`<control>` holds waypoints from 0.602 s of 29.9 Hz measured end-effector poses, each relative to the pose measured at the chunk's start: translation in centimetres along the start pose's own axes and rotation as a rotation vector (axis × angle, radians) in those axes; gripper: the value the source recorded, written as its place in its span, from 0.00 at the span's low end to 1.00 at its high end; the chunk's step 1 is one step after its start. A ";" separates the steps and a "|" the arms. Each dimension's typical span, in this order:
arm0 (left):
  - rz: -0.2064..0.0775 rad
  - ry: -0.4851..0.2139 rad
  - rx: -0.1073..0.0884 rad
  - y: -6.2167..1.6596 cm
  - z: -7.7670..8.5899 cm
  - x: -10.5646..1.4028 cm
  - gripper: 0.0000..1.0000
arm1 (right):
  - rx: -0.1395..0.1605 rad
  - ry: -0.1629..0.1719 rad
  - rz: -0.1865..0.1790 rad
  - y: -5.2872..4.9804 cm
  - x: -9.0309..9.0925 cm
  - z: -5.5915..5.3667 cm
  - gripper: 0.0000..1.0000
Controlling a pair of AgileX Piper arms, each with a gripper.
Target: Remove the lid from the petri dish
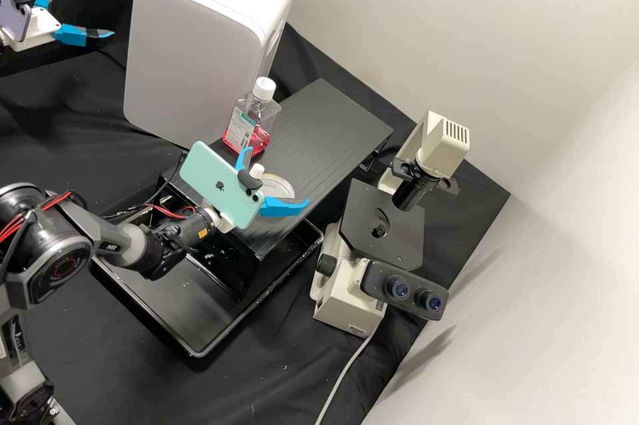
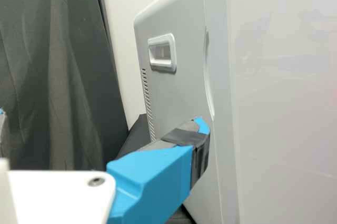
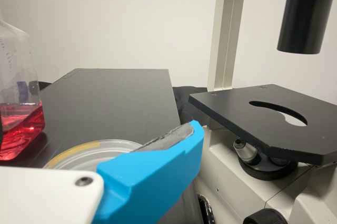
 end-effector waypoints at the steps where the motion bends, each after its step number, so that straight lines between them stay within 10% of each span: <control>1: 0.000 0.000 0.000 0.00 0.0 0.0 1.00 | 0.000 0.000 0.000 0.0 0.0 0.0 1.00; 13: -0.001 -0.006 -0.002 -0.03 0.2 0.0 1.00 | 0.000 0.000 0.000 0.0 0.0 0.0 1.00; 18: -0.013 -0.062 -0.055 -0.33 1.9 -0.2 1.00 | 0.000 0.000 0.000 0.0 0.0 0.0 1.00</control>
